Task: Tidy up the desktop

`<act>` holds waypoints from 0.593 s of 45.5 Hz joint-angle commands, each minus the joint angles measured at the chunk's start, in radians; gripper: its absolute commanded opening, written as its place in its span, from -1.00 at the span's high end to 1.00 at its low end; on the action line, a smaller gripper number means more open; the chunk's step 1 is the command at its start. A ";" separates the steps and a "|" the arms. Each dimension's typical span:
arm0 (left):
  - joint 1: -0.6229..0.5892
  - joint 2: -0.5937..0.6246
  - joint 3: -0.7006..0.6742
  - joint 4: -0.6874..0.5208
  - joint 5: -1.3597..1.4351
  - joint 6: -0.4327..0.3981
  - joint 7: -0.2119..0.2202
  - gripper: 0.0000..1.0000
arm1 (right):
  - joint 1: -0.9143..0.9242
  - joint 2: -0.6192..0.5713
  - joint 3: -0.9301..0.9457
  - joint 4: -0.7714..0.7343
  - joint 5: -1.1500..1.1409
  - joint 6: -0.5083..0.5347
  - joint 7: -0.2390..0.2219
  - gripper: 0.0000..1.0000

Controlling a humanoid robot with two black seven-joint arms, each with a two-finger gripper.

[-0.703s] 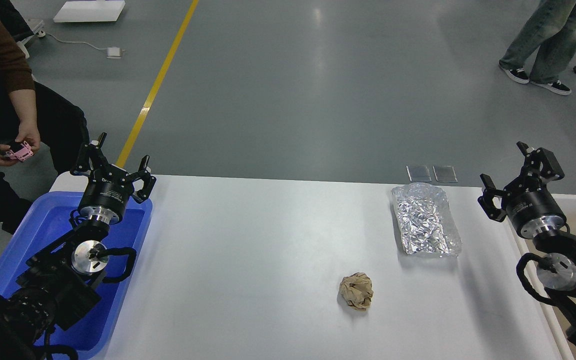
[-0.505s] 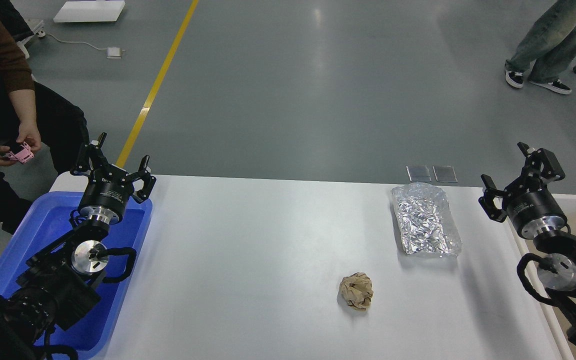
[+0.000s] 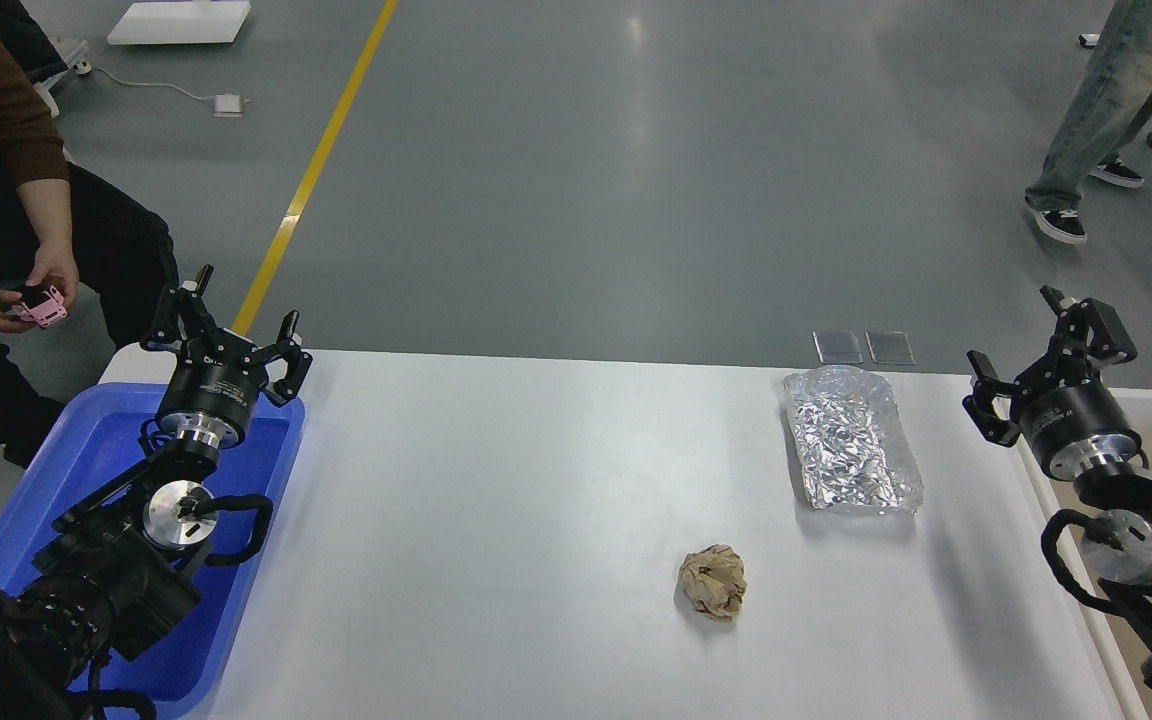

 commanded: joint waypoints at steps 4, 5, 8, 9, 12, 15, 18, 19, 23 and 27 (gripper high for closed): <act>0.000 0.000 0.000 0.000 0.000 0.000 0.000 -1.00 | -0.006 -0.006 -0.003 -0.019 0.000 0.001 0.001 -1.00; 0.000 0.000 0.000 0.000 0.000 0.000 0.001 -1.00 | -0.004 -0.006 -0.004 -0.027 0.000 0.001 0.001 -1.00; 0.000 0.000 0.000 0.000 0.000 0.000 0.000 -1.00 | -0.004 -0.003 -0.004 -0.042 0.000 0.003 0.001 -1.00; 0.000 0.000 0.000 0.000 0.000 0.000 0.000 -1.00 | -0.004 -0.003 -0.004 -0.044 0.000 0.001 0.001 -1.00; 0.000 0.000 0.000 0.000 0.000 0.000 0.000 -1.00 | -0.003 -0.003 -0.003 -0.044 0.000 0.001 0.001 -1.00; 0.000 0.000 0.000 0.000 0.000 0.000 0.000 -1.00 | 0.002 0.000 -0.006 -0.044 0.000 0.001 0.001 -1.00; 0.000 0.000 0.000 0.000 0.000 0.000 0.000 -1.00 | 0.008 -0.002 -0.010 -0.044 0.000 0.000 0.001 -1.00; 0.000 0.000 0.000 0.000 0.000 0.000 0.000 -1.00 | 0.008 -0.002 -0.010 -0.044 0.000 0.000 0.001 -1.00; 0.000 0.000 0.000 0.000 0.000 0.000 0.000 -1.00 | 0.010 -0.006 -0.007 -0.042 0.000 -0.002 0.001 -1.00; 0.000 0.000 0.000 0.000 0.000 0.000 0.000 -1.00 | 0.007 -0.011 -0.006 -0.044 0.000 -0.005 0.001 -1.00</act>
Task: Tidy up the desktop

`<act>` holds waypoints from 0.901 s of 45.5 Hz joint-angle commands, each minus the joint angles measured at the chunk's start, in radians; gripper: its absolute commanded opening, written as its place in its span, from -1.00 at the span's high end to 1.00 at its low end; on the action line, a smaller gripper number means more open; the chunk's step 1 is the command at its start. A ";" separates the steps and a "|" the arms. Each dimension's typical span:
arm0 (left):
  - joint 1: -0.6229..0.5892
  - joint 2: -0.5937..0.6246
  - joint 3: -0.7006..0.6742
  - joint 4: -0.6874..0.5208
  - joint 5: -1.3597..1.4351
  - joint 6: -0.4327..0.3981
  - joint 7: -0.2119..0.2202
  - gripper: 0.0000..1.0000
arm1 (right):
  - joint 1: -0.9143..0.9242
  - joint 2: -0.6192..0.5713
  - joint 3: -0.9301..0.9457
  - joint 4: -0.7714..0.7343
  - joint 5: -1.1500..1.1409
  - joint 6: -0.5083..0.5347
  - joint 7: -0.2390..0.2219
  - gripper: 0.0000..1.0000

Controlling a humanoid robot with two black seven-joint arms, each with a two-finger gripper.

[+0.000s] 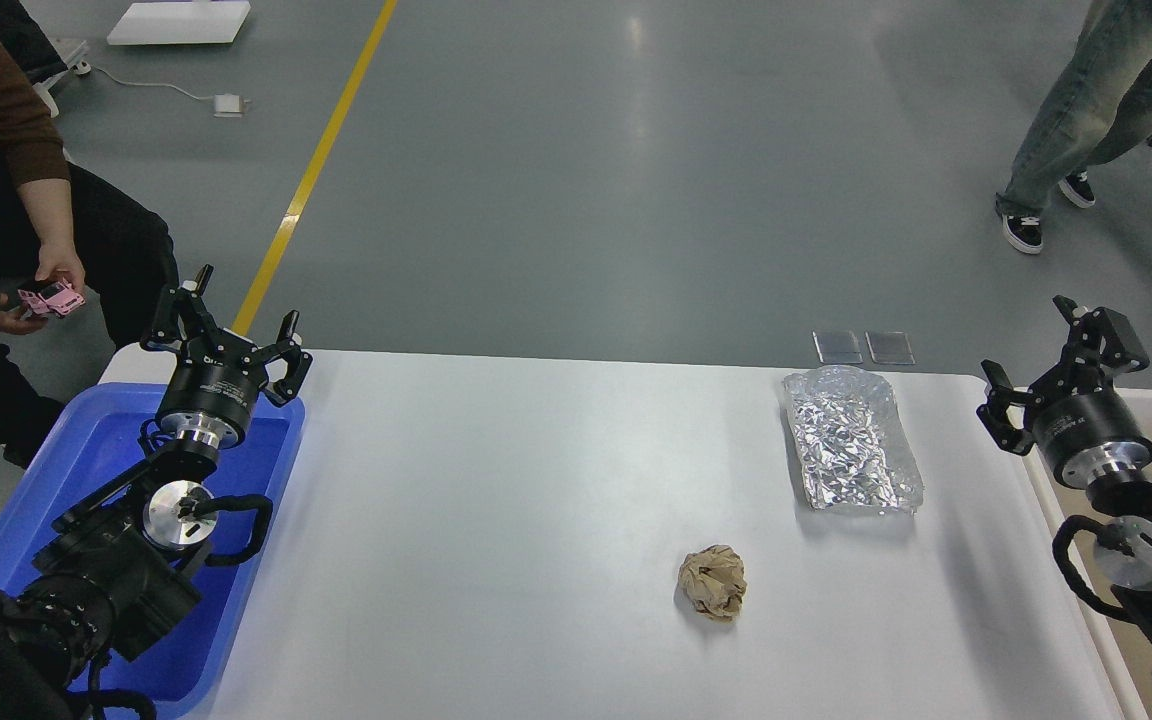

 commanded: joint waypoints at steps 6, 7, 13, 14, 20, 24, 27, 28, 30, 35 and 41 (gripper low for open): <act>0.000 0.000 0.000 0.000 0.000 0.000 0.000 -1.00 | 0.001 -0.018 0.001 -0.010 0.000 -0.009 0.000 -1.00; 0.000 0.000 0.000 0.000 0.000 0.000 0.000 -1.00 | 0.001 -0.018 0.001 -0.010 0.000 -0.009 0.000 -1.00; 0.000 0.000 0.000 0.000 0.000 0.000 0.000 -1.00 | 0.007 -0.031 -0.002 -0.013 0.000 -0.009 0.000 -1.00; 0.000 0.000 0.000 0.000 0.000 0.000 0.000 -1.00 | 0.009 -0.036 -0.004 -0.011 0.000 -0.009 0.000 -1.00; 0.000 0.000 0.000 0.000 0.000 0.000 0.000 -1.00 | 0.013 -0.042 -0.007 -0.011 -0.009 -0.011 0.000 -1.00; 0.000 0.000 0.000 0.000 0.000 0.000 0.000 -1.00 | 0.015 -0.044 -0.010 -0.011 -0.017 -0.012 0.000 -1.00; 0.000 0.000 0.000 0.000 0.000 0.000 0.000 -1.00 | 0.013 -0.054 -0.013 -0.011 -0.017 -0.012 0.000 -1.00; 0.000 0.000 0.000 0.000 0.000 0.000 0.000 -1.00 | 0.013 -0.057 -0.017 -0.013 -0.018 -0.012 -0.002 -1.00; 0.000 0.000 0.000 0.000 0.000 0.000 0.000 -1.00 | 0.013 -0.061 -0.030 -0.013 -0.018 -0.014 -0.002 -1.00; 0.000 0.000 0.000 0.000 0.000 0.000 0.000 -1.00 | 0.016 -0.076 -0.096 -0.020 -0.018 -0.015 -0.003 -1.00; 0.000 0.000 0.000 0.000 0.000 0.000 0.000 -1.00 | 0.090 -0.091 -0.250 -0.046 -0.038 -0.037 -0.008 -1.00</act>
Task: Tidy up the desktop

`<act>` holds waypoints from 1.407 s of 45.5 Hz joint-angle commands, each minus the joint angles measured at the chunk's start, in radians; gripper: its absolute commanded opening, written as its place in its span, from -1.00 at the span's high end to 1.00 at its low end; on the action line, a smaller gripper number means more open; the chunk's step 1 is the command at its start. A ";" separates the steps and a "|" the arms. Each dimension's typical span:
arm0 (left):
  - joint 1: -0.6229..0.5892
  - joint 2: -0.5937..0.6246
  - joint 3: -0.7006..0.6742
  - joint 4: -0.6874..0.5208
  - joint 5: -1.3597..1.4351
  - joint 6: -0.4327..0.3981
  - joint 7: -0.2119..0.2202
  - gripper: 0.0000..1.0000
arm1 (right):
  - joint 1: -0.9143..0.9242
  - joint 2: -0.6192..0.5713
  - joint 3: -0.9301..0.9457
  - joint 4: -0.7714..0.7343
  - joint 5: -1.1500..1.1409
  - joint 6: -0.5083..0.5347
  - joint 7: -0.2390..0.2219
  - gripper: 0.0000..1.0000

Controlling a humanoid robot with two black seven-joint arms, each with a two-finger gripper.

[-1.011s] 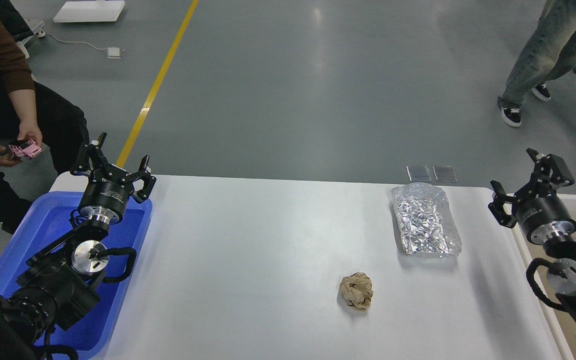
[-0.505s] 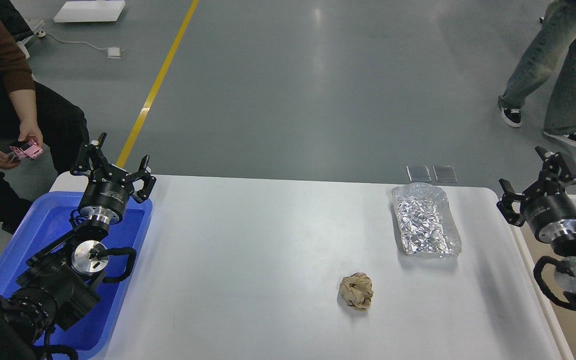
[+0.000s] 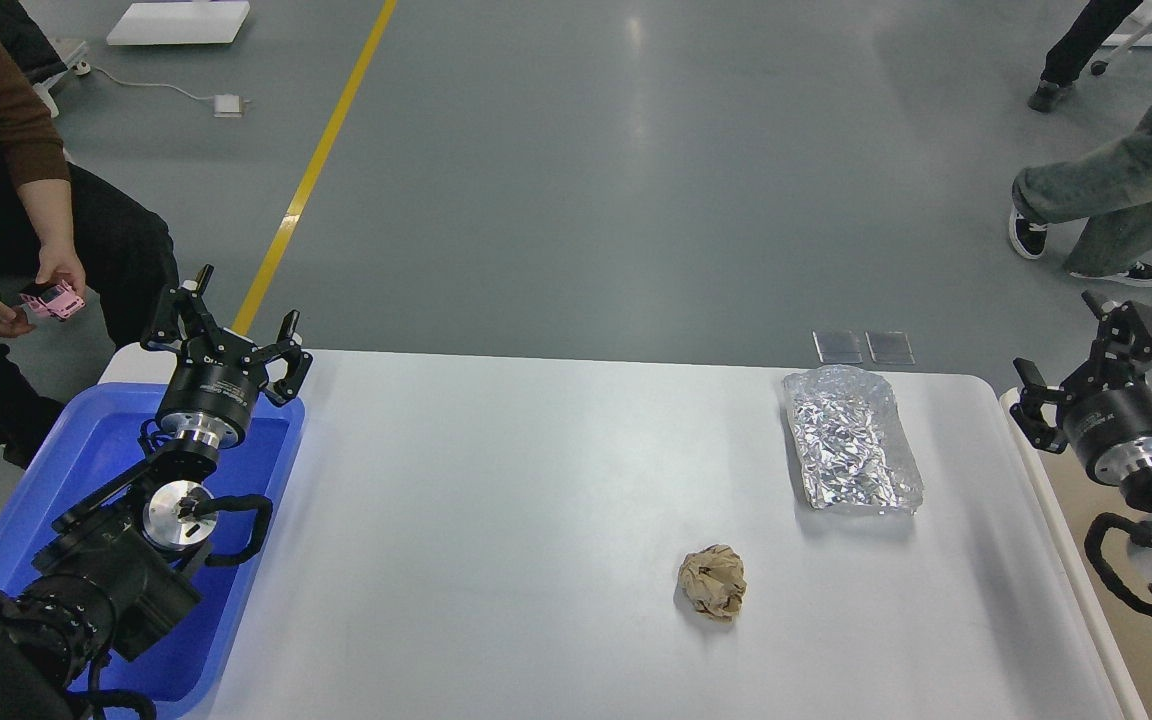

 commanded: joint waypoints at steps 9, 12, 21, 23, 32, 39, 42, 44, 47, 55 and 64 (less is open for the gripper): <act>0.000 0.000 0.000 0.000 0.000 0.000 0.000 -1.00 | 0.195 -0.050 -0.434 -0.071 -0.031 -0.077 -0.005 -1.00; 0.000 0.000 0.000 0.000 0.000 0.000 0.000 -1.00 | 0.225 -0.053 -0.488 -0.080 -0.031 -0.085 -0.005 -1.00; 0.000 0.000 0.000 0.000 0.000 0.000 0.001 -1.00 | 0.312 -0.062 -0.689 -0.120 -0.061 -0.094 -0.013 -0.98; 0.000 0.000 -0.002 0.000 0.000 0.000 0.000 -1.00 | 0.344 -0.057 -0.762 -0.138 -0.075 -0.096 -0.016 -0.98; 0.000 0.000 -0.002 0.000 0.000 0.000 0.000 -1.00 | 0.432 0.015 -1.120 -0.278 -0.080 -0.097 -0.057 -0.95; 0.000 0.000 0.000 0.000 0.000 0.000 0.000 -1.00 | 0.410 0.122 -1.244 -0.430 -0.078 -0.091 -0.056 -0.93; 0.000 0.000 -0.002 0.000 0.000 0.000 0.000 -1.00 | 0.375 0.174 -1.251 -0.497 -0.080 -0.087 -0.053 -0.92; 0.000 0.000 -0.002 0.000 0.000 0.000 0.000 -1.00 | 0.366 0.194 -1.252 -0.522 -0.081 -0.082 -0.051 -0.91; 0.000 0.000 0.000 0.000 0.000 -0.002 0.000 -1.00 | 0.361 0.210 -1.254 -0.533 -0.081 -0.080 -0.049 -0.91; 0.000 0.000 0.000 0.000 0.000 0.000 0.000 -1.00 | 0.352 0.245 -1.257 -0.536 -0.083 -0.080 -0.048 -0.86; 0.000 0.000 0.000 0.000 0.000 0.000 0.000 -1.00 | 0.358 0.299 -1.281 -0.548 -0.083 -0.082 -0.048 -0.86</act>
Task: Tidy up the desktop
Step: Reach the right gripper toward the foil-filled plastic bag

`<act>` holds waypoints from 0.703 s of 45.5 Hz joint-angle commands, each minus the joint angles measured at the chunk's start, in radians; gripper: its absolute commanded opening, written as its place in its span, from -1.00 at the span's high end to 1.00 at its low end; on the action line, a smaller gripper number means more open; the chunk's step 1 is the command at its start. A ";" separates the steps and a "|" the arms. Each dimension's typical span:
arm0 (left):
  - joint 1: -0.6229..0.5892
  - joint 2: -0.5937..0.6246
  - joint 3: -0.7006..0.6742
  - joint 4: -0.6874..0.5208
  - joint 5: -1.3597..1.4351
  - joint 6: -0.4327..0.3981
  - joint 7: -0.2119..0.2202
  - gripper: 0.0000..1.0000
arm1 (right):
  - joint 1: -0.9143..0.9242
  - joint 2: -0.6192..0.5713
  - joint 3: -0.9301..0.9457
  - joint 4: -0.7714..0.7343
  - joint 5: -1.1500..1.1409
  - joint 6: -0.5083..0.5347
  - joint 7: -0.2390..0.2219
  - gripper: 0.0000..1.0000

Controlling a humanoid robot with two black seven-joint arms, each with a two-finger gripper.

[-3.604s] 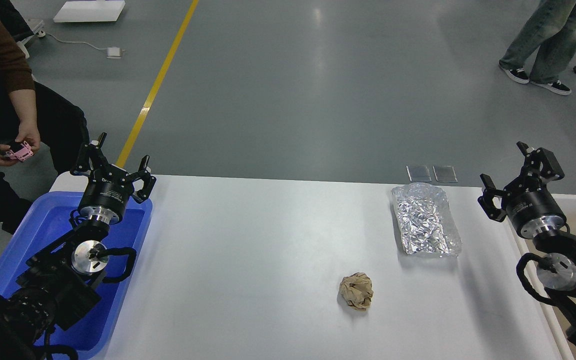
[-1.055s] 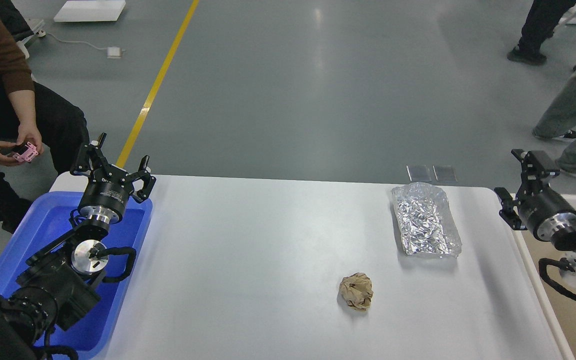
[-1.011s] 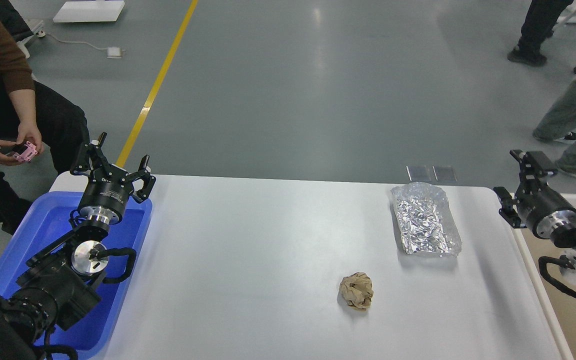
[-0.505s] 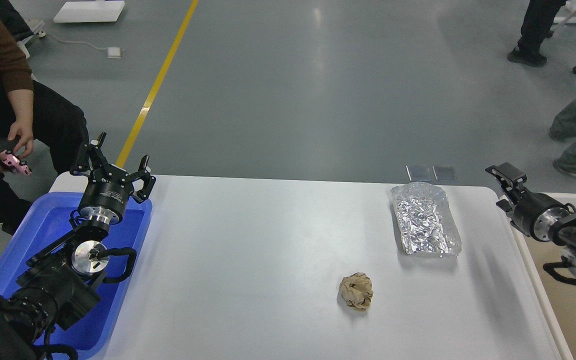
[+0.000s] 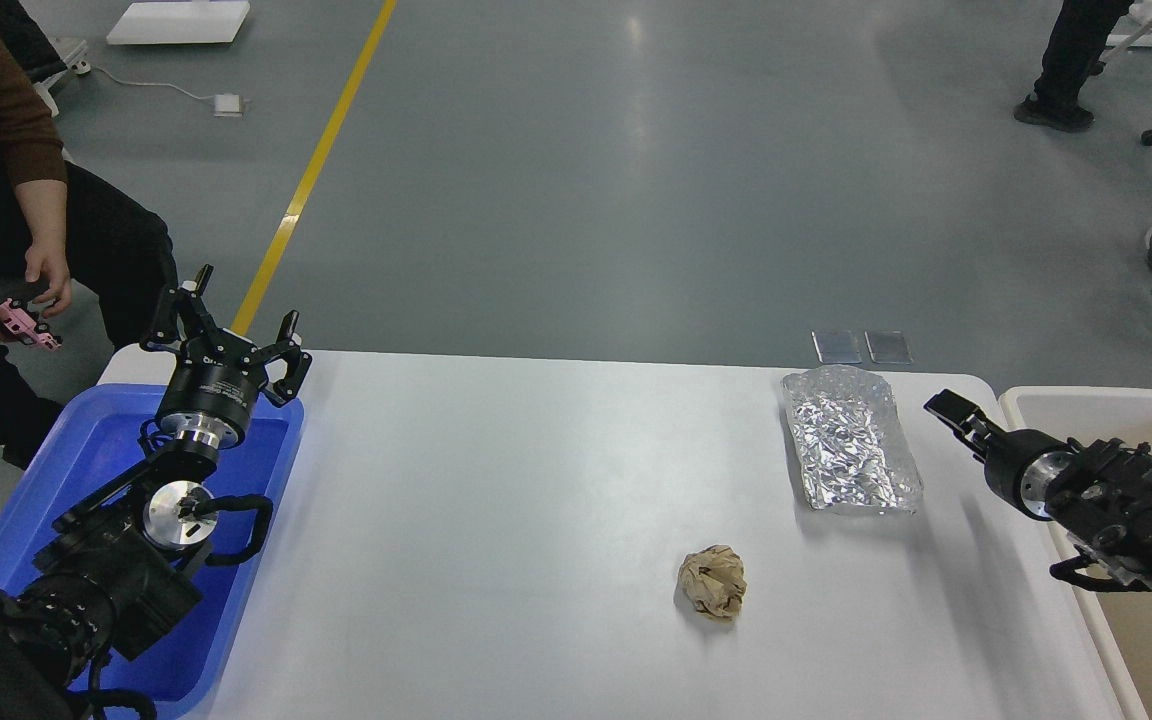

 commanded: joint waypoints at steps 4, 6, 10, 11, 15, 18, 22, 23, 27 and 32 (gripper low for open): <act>0.000 0.000 0.001 0.000 0.000 0.000 0.000 -1.00 | -0.005 0.103 -0.061 -0.060 -0.002 0.001 0.000 -0.83; 0.000 0.000 -0.001 0.000 0.000 0.001 0.000 -1.00 | -0.008 0.114 -0.073 -0.072 -0.002 0.001 0.000 -0.82; 0.000 0.000 0.001 0.000 0.000 0.000 0.000 -1.00 | -0.012 0.131 -0.089 -0.091 -0.002 -0.001 0.000 -0.81; 0.000 0.000 0.001 0.000 0.000 0.000 0.000 -1.00 | -0.014 0.132 -0.089 -0.091 -0.002 -0.001 0.000 -0.81; 0.000 0.000 -0.001 0.000 0.000 0.001 0.000 -1.00 | -0.018 0.135 -0.090 -0.091 -0.002 -0.001 0.000 -0.81; 0.000 0.000 -0.001 0.000 0.000 0.000 0.000 -1.00 | -0.020 0.135 -0.090 -0.091 -0.003 -0.001 0.000 -0.80; 0.000 0.000 0.001 0.000 0.000 0.001 0.000 -1.00 | -0.026 0.135 -0.092 -0.091 -0.003 -0.001 0.000 -0.78; 0.000 0.000 0.001 0.000 0.000 0.000 0.000 -1.00 | -0.026 0.135 -0.092 -0.091 -0.005 -0.001 0.000 -0.77; 0.000 0.000 0.001 0.000 0.000 0.001 0.000 -1.00 | -0.034 0.137 -0.099 -0.091 -0.028 -0.004 0.000 -0.71; 0.000 0.000 -0.001 0.000 0.000 0.001 0.000 -1.00 | -0.040 0.135 -0.104 -0.091 -0.041 -0.006 0.001 -0.55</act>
